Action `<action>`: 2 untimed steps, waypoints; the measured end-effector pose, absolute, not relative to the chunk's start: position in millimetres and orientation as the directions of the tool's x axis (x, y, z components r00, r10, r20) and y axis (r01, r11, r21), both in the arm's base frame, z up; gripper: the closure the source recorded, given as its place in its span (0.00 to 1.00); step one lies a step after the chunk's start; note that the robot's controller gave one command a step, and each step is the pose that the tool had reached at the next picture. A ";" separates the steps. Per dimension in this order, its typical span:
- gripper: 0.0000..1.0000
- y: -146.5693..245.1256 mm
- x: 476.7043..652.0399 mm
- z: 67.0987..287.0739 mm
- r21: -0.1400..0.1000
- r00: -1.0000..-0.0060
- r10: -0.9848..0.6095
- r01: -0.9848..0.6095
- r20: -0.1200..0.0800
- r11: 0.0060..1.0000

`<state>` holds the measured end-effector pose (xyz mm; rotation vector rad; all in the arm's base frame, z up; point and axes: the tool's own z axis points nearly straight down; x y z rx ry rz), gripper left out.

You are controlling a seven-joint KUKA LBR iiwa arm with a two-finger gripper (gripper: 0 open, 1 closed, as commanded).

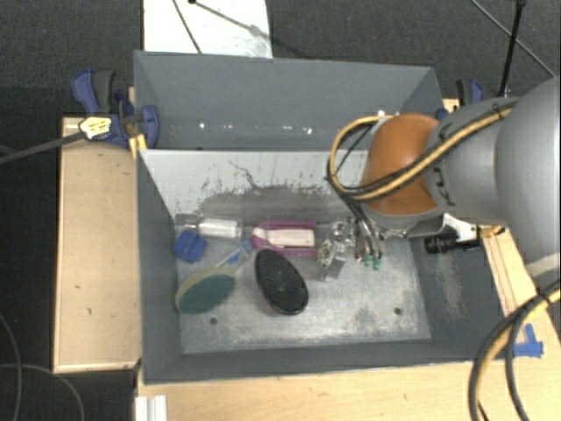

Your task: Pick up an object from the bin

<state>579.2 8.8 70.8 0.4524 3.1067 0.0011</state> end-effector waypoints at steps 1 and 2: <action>1.00 14.8 550.8 196.3 0.004 -0.952 0.306 0.305 -0.009 0.952; 1.00 -0.6 560.4 269.0 0.000 -0.998 0.066 0.066 -0.010 0.998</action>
Offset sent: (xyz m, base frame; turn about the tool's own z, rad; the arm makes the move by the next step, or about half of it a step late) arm -0.0303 0.0058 0.1206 0.0254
